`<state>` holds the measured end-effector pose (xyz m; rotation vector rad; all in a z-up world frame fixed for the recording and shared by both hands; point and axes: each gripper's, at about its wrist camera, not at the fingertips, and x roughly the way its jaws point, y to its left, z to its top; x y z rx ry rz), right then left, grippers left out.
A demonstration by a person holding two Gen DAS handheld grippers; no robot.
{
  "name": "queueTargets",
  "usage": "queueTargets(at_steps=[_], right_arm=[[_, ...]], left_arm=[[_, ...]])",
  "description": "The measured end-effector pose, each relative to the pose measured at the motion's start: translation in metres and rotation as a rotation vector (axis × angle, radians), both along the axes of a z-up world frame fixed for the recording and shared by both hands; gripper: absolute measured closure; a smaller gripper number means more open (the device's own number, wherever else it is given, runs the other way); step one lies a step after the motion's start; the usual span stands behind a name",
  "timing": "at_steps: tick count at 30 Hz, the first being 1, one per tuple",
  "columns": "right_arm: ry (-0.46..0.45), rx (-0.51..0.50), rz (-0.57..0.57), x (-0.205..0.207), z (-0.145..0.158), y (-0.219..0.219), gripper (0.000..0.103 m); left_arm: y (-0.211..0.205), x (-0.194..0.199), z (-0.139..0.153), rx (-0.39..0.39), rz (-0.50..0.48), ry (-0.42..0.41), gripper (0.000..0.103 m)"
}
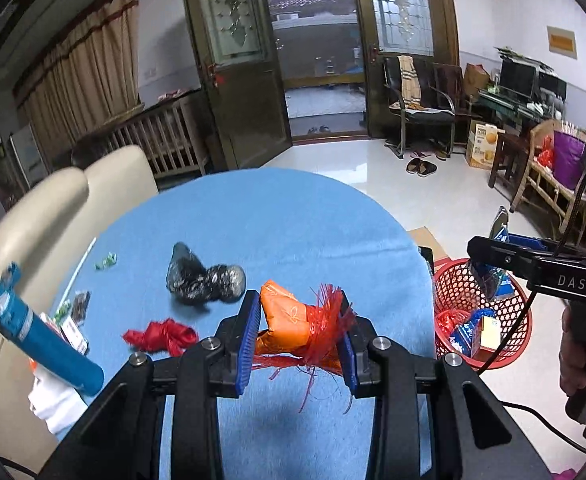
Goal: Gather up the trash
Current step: 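Carry the blue wrapper and orange net bag over the red basket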
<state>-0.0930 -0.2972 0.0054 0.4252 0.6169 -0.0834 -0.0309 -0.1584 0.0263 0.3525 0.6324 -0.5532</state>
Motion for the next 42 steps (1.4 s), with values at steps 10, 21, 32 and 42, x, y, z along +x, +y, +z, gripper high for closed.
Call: queueTargets(at_steps=[10,21,32,42], right_arm=[[-0.031,0.026,-0.078,-0.026,0.002,-0.038,0.024],[-0.044,0.063,-0.126,-0.047,-0.002,-0.063,0.024],[-0.050,0.090,-0.160,-0.061,-0.008,-0.081,0.024],[-0.051,0.118,-0.181,-0.070,-0.015,-0.094,0.024]], left_arm=[[-0.031,-0.012,0.008,0.047,-0.027,-0.047,0.066],[-0.056,-0.021,0.010,0.092,-0.050,-0.083,0.066],[-0.079,-0.034,0.013,0.133,-0.080,-0.122,0.066],[-0.095,-0.040,0.014,0.158,-0.113,-0.137,0.066]])
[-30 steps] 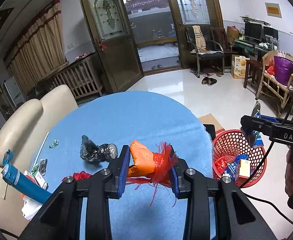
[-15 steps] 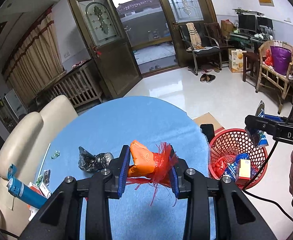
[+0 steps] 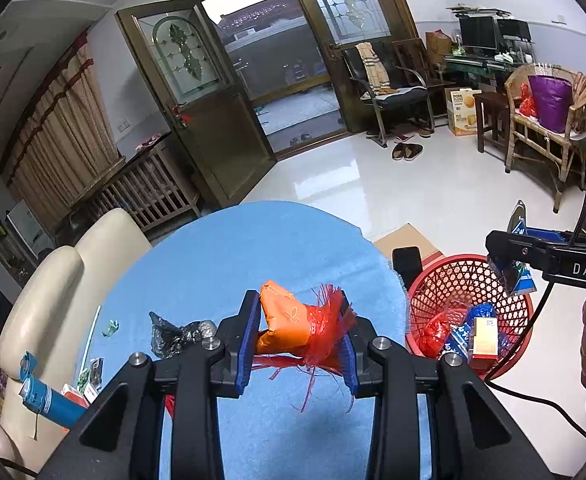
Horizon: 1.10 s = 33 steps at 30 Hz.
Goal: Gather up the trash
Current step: 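Carry the blue wrapper and orange net bag over the red basket, then open the right tool to drop the wrapper while the left tool drops the orange bag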
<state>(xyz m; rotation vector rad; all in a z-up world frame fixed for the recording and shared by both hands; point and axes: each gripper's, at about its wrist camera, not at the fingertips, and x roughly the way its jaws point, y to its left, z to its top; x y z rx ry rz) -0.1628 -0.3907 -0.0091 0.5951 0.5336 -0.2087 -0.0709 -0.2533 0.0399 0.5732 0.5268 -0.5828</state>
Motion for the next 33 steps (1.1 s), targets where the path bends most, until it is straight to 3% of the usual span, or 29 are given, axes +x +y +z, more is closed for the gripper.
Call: queueTargets(at_steps=[33], right_arm=[[-0.001,0.091,-0.097,-0.030,-0.019,-0.039,0.024]], left_arm=[[-0.060,-0.012,-0.017,0.067,-0.102,0.018,0.066]])
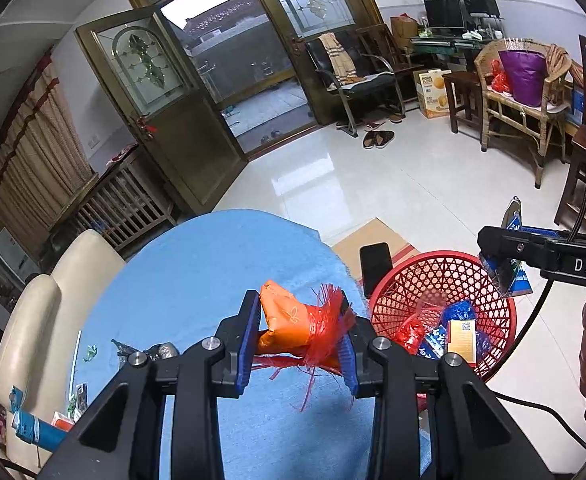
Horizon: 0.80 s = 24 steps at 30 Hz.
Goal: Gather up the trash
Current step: 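Open the right tool to drop the wrapper while the left tool drops the orange bag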
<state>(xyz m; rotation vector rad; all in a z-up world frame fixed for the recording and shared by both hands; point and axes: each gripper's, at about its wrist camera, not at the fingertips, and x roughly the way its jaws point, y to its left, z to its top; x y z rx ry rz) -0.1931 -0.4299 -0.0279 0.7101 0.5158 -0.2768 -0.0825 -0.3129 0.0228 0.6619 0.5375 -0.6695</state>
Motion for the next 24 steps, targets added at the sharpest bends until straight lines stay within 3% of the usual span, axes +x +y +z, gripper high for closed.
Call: queueTargets(at_steps=[15,24], right_arm=[[0.022,0.089,-0.043,-0.009,-0.019,-0.024,0.024],[0.029,0.147,-0.064,-0.011,-0.035,-0.037,0.024]], left_arm=[[-0.025,-0.003,-0.018,0.010,-0.042,0.066,0.066],[-0.038,0.003,-0.036,-0.060,-0.121,0.246,0.065]])
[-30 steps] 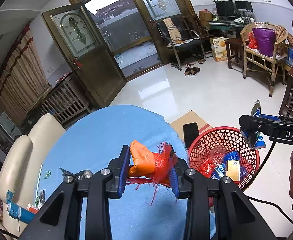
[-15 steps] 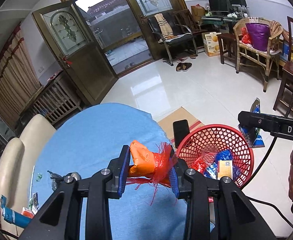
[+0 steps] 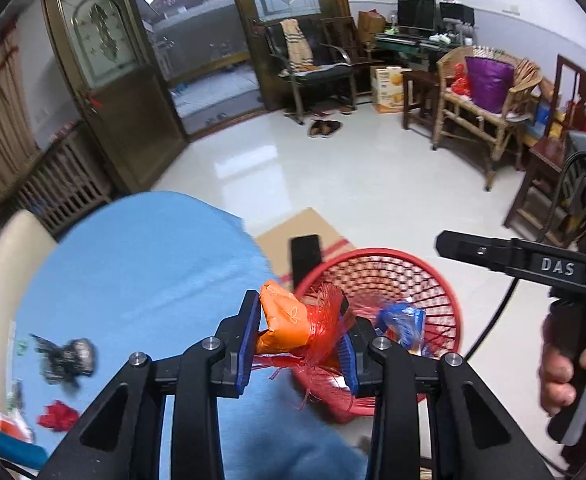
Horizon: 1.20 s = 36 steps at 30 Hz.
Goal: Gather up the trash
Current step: 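Open the right tool to drop the wrapper while the left tool drops the orange bag, then move both open tools back over the table toward the black bag and red bag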
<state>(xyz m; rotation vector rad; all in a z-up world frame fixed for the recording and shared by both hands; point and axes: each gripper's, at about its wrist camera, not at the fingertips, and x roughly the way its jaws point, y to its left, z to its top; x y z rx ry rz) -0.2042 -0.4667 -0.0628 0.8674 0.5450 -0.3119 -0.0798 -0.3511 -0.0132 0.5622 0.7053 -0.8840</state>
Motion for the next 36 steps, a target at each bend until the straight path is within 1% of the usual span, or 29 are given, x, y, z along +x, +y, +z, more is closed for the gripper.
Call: queueTargets(at_steps=[2,4,5,6,7,8,13,17,20,24,28,32,36], right_arm=[[0.002,0.012,-0.002,0.000,-0.003,-0.002,0.024],[0.003,0.037,0.001,0.000,-0.007,-0.004,0.024],[0.003,0.049,0.003,0.000,-0.008,-0.005,0.024],[0.003,0.055,0.002,-0.001,-0.009,-0.006,0.024],[0.005,0.054,-0.001,-0.001,-0.009,-0.007,0.024],[0.008,0.048,-0.005,-0.002,-0.009,-0.008,0.024],[0.009,0.034,-0.017,-0.005,-0.004,-0.009,0.024],[0.008,0.018,-0.007,-0.002,0.001,-0.004,0.024],[0.009,0.009,0.015,0.003,0.004,0.003,0.024],[0.017,-0.008,0.055,0.018,0.010,0.020,0.024],[0.023,-0.032,0.093,0.031,0.017,0.036,0.024],[0.029,-0.061,0.137,0.045,0.025,0.055,0.024],[0.036,-0.087,0.189,0.062,0.033,0.078,0.024]], left_arm=[[-0.003,0.002,-0.005,-0.017,-0.008,0.040,0.065],[-0.007,0.003,-0.009,-0.032,-0.035,0.086,0.062],[-0.008,0.003,-0.011,-0.033,-0.040,0.094,0.055],[-0.008,0.002,-0.012,-0.032,-0.041,0.097,0.043],[-0.008,0.000,-0.013,-0.039,-0.045,0.093,0.039],[-0.007,-0.001,-0.012,-0.048,-0.052,0.089,0.038],[0.001,-0.003,-0.009,-0.048,-0.051,0.071,0.038],[0.019,0.001,-0.005,-0.033,-0.001,0.027,0.035],[0.037,0.005,0.000,-0.023,0.062,-0.030,0.032],[0.063,0.010,0.009,-0.005,0.146,-0.107,0.032],[0.090,0.017,0.017,0.005,0.220,-0.164,0.031],[0.118,0.022,0.020,0.012,0.284,-0.202,0.029],[0.147,0.033,0.021,0.015,0.361,-0.197,0.029]])
